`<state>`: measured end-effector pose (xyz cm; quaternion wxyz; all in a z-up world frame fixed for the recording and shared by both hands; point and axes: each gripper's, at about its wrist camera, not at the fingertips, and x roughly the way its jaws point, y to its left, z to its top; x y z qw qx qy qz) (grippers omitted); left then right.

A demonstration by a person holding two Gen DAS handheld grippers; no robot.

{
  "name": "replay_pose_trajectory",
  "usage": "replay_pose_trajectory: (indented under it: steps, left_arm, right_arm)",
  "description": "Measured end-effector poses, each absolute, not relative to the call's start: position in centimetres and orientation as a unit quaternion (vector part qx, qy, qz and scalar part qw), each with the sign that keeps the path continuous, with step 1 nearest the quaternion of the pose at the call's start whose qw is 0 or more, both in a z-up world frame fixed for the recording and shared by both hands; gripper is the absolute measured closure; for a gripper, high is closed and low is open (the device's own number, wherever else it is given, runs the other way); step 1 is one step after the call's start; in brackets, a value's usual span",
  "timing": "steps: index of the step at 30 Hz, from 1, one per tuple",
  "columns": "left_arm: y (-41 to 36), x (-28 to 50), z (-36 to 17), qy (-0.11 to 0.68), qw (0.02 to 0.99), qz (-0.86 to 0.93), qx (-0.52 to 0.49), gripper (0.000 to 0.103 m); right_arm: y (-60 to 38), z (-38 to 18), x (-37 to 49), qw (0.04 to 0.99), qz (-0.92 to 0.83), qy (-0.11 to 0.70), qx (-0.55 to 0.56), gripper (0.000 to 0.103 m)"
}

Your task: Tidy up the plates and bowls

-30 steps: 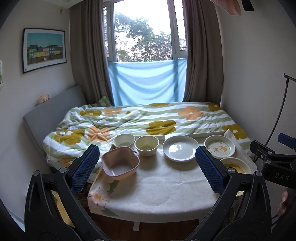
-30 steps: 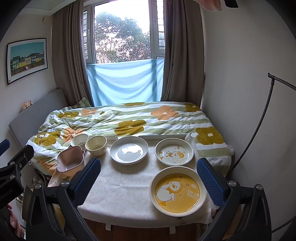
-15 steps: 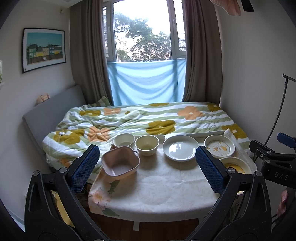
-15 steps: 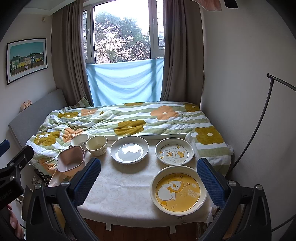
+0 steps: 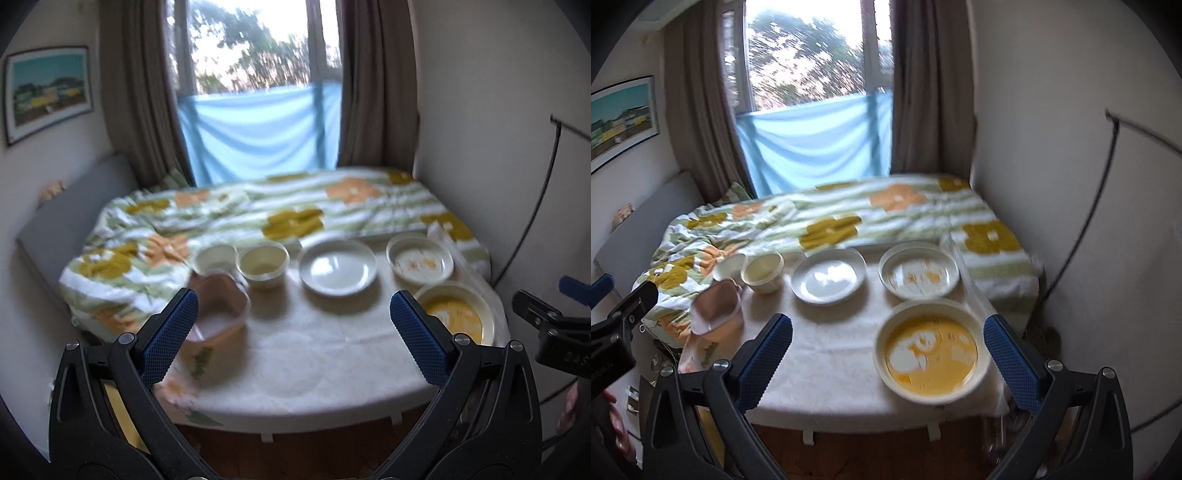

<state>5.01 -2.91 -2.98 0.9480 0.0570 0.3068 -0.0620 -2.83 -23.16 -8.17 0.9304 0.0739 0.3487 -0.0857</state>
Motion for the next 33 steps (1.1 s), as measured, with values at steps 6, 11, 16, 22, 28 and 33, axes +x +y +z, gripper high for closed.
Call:
replay_pose_trajectory:
  steps: [6,11,16,22,28,33]
  left_arm:
    - [-7.5,8.3,-9.8,0.398,0.908,-0.099,0.088,0.000]
    - [-12.1,11.4,-16.2,0.480,0.863,-0.143,0.073,0.001]
    - [-15.8,14.5,-21.4,0.534,0.825,-0.182,0.022,0.001]
    - [-18.9,17.2,-25.9,0.565,0.806,-0.175,0.013,0.008]
    - [-20.8,18.4,-28.2,0.586,0.790,-0.179,0.021,0.051]
    - [-21.6,19.0,-28.4,0.586,0.789,-0.186,0.018,0.075]
  right_arm:
    - [-28.7,-13.3,-2.1,0.904,-0.070,0.405,0.118,0.000]
    - [-33.3,-17.7,0.2,0.883,-0.029,0.450,0.129,0.000]
    - [-37.3,-22.0,2.2,0.863,0.024,0.479,0.160,0.001]
    - [-40.8,-26.3,5.1,0.842,0.063,0.509,0.169,0.030]
    - [-42.4,-28.0,7.2,0.835,0.084,0.518,0.166,0.051]
    - [-42.9,-28.6,8.4,0.830,0.091,0.525,0.162,0.075]
